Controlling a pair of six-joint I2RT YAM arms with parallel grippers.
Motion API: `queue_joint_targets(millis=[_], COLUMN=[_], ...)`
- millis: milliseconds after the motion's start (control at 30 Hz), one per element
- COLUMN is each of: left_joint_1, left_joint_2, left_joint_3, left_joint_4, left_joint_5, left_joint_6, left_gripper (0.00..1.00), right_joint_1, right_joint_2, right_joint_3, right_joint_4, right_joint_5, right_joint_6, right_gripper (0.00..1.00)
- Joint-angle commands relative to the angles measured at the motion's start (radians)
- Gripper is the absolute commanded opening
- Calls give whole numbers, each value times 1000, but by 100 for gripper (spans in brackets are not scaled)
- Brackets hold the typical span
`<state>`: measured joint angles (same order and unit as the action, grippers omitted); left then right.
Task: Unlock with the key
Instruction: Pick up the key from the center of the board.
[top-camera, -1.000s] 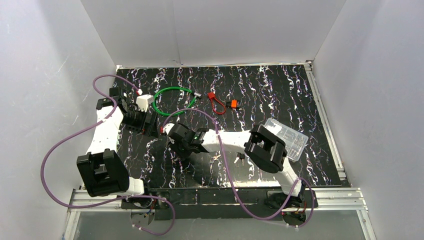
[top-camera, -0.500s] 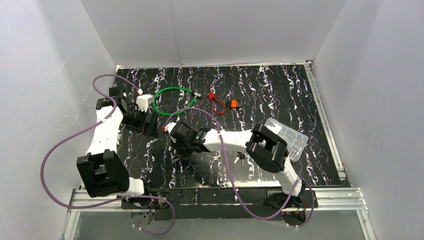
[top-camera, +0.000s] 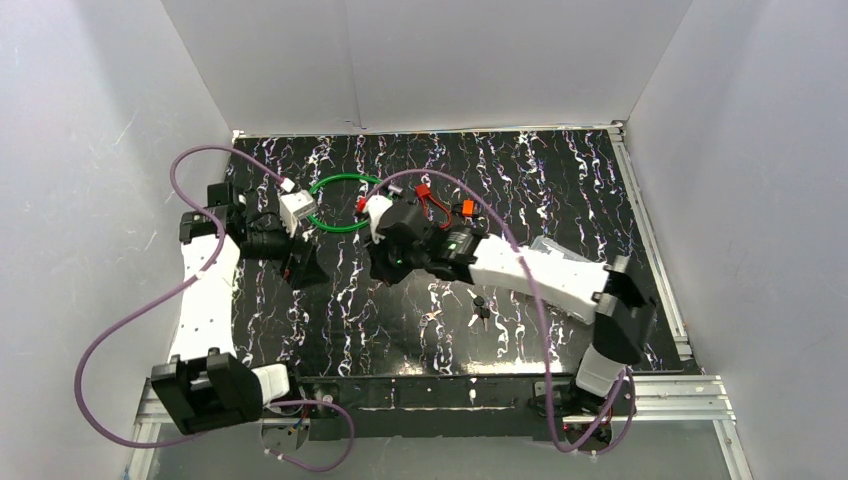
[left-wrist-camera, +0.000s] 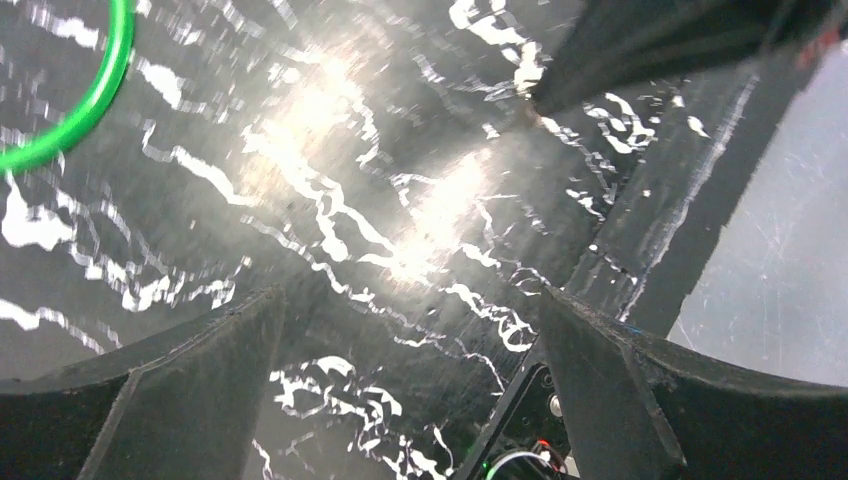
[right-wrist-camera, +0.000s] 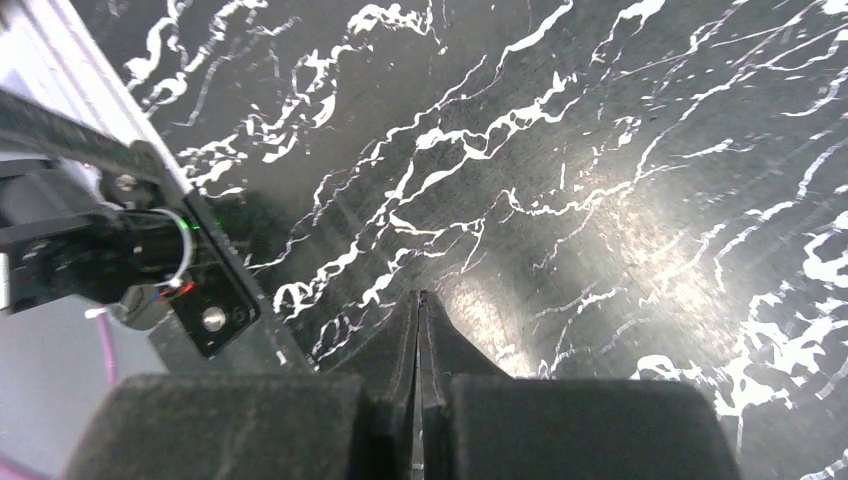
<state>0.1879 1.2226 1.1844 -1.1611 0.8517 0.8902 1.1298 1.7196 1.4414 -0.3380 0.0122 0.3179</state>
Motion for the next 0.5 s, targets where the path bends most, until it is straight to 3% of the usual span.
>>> queue_joint_targets(millis=[0,100,333,467], left_joint_1=[4,-1,-27,-33], left_joint_2=[-104,-197,-458,-477], left_joint_3=[-23,-63,-190,-190], left_joint_4=[-218,-276,-146,-146], left_joint_5=[271,367,475,527], left_joint_6=[358,487,505,591], left_gripper=[98,98,95,98], right_joint_1=[-7,-8,-8,-9], right_joint_2=[-134,-216,-366,-394], right_joint_3=[-7,-5,2,28], right_joint_4=[-95,-129,-147,-143], right_joint_5=[-44,-59,-104,-136], right_joint_6=[27,32,87,124], right_gripper=[1,1,1,1])
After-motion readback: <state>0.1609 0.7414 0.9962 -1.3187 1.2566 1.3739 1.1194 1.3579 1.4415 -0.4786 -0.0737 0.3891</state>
